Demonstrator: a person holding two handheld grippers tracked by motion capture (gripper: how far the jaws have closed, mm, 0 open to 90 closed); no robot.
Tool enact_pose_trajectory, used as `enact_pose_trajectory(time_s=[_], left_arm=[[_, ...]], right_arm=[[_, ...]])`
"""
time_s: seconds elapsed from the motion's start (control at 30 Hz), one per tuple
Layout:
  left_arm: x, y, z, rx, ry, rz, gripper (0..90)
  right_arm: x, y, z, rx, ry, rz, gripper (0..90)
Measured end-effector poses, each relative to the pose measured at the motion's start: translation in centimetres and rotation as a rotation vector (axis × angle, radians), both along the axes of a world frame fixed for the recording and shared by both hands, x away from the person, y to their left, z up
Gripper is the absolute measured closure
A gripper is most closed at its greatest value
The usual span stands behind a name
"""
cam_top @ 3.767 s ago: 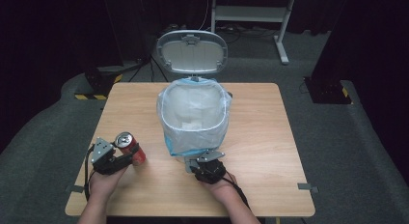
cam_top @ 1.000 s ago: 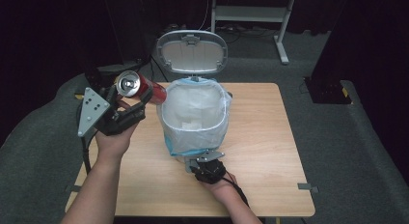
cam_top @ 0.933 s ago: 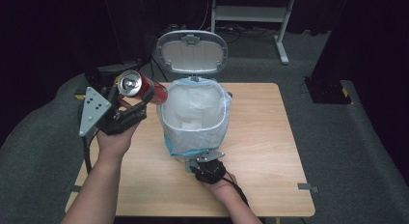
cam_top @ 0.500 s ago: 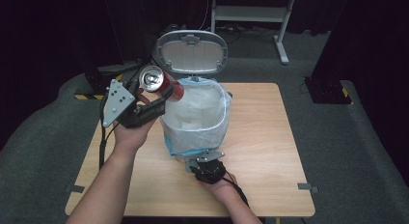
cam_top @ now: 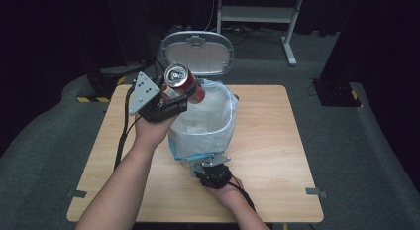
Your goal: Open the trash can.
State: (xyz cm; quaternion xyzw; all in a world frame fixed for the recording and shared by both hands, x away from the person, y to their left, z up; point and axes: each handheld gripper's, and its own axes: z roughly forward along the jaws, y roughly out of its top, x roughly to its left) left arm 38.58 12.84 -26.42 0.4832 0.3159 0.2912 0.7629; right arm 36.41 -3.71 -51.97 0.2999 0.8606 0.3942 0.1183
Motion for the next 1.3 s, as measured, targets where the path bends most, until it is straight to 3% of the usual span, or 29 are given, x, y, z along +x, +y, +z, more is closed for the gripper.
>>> enact_pose_trajectory(time_s=[0.27, 0.5, 0.63, 0.7, 0.73, 0.77, 0.8, 0.83, 0.97, 1.1, 1.23, 1.3], left_arm=[[0.6, -0.5, 0.0, 0.022, 0.015, -0.010, 33.9], [1.1, -0.7, 0.0, 0.015, 0.028, -0.006, 33.8], [1.5, -1.0, 0.0, 0.038, 0.032, -0.008, 33.6], [2.0, -1.1, -0.1, 0.057, 0.056, -0.021, 33.2], [2.3, -1.1, -0.1, 0.074, 0.074, -0.008, 18.3], [2.5, -1.1, 0.0, 0.084, 0.091, -0.004, 18.3], [2.5, -1.0, 0.2, 0.084, 0.101, -0.017, 10.1], [2.5, -0.8, 0.3, 0.077, 0.103, -0.034, 8.0], [2.2, -0.9, 0.3, 0.083, 0.091, -0.050, 8.1], [2.1, -1.0, 0.2, 0.088, 0.104, -0.070, 9.6], [1.9, -1.0, -0.1, 0.117, 0.104, -0.066, 10.2], [1.8, -0.9, -0.1, 0.110, 0.101, -0.065, 10.3]], right_arm=[[0.0, 0.0, 0.0, 0.000, -0.001, 0.001, 59.4], [0.0, 0.0, 0.0, 0.000, -0.001, 0.001, 59.4], [0.0, 0.0, 0.0, 0.000, -0.001, 0.001, 59.4], [0.0, 0.0, 0.0, 0.000, -0.001, 0.001, 59.3], [0.0, 0.0, 0.0, -0.001, -0.002, 0.002, 59.2], [0.0, 0.0, 0.0, -0.001, -0.002, 0.002, 59.2], [0.0, 0.0, 0.0, -0.001, -0.002, 0.002, 59.2], [0.0, 0.0, 0.0, -0.001, -0.001, 0.002, 59.2], [0.0, 0.0, 0.0, -0.001, -0.001, 0.002, 58.7], [0.0, 0.0, 0.0, -0.002, -0.001, 0.001, 58.7], [0.0, 0.0, 0.0, -0.003, -0.002, 0.003, 58.5], [0.0, 0.0, 0.0, -0.002, -0.002, 0.003, 58.5]])
